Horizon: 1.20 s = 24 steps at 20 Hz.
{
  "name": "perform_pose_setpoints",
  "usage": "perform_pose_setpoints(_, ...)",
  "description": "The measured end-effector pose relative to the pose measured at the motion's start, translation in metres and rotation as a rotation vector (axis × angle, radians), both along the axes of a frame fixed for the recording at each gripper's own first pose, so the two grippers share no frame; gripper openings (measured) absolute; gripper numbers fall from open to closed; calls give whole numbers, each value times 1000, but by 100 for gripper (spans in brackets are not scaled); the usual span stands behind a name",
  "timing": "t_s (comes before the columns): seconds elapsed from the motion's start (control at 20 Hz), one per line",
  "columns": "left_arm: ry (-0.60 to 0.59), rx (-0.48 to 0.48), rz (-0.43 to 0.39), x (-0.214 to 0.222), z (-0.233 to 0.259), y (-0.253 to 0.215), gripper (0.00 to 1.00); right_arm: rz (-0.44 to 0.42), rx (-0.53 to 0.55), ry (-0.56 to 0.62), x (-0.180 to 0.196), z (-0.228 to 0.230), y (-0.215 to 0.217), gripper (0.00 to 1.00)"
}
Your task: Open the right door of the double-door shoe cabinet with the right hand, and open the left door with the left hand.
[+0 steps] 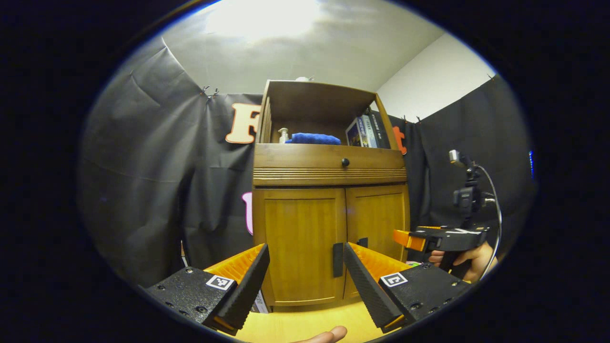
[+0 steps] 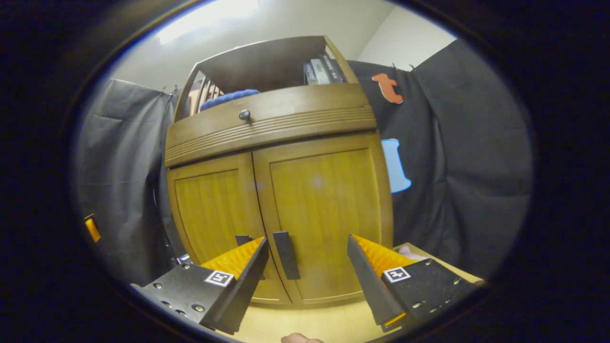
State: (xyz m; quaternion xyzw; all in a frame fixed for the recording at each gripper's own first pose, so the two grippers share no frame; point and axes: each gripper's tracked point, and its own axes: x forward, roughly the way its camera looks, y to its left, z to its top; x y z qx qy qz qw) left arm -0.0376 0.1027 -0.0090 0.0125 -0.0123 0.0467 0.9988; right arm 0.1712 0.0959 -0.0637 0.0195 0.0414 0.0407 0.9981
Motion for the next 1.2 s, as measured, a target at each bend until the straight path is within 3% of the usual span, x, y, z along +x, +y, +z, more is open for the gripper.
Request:
perform_pose_setpoints(0.05,-2,-4,6,-1,1,6,99,9,9,27,12,-12,9,98)
perform_pose_setpoints(0.35,16,-18,13,-12,-7,26,97,24,-19,90,75,-60,26,100)
perform_pose_setpoints(0.45,33,-22,6,-12,-12,27,96,-24,-33,87,91,-67,19,87)
perform_pose_setpoints(0.6,51,-44,-32,-11,-19,22,97,52,-18,75,102,-71,44,70)
perform_pose_setpoints(0.75,59,-69,-53,-8,-25,17,96,63,-86,130,109,-95,47,70)
perform_pose_setpoints(0.8,60,-71,-53,-6,-25,16,96,18,-113,121,113,-95,37,73)
perform_pose_setpoints(0.9,73,-69,-63,-1,-28,10,97,52,-35,140,116,-100,41,43)
perform_pose_setpoints(0.95,78,-67,-68,1,-31,7,97,73,-26,130,119,-98,39,41)
perform_pose_setpoints(1.05,84,-62,-73,4,-33,1,97,134,-76,134,119,-99,40,25)
perform_pose_setpoints(1.15,92,-55,-85,6,-35,-7,97,140,-59,161,116,-101,41,30)
perform_pose_setpoints(1.2,98,-57,-91,6,-37,-11,97,143,-81,169,113,-102,40,19)
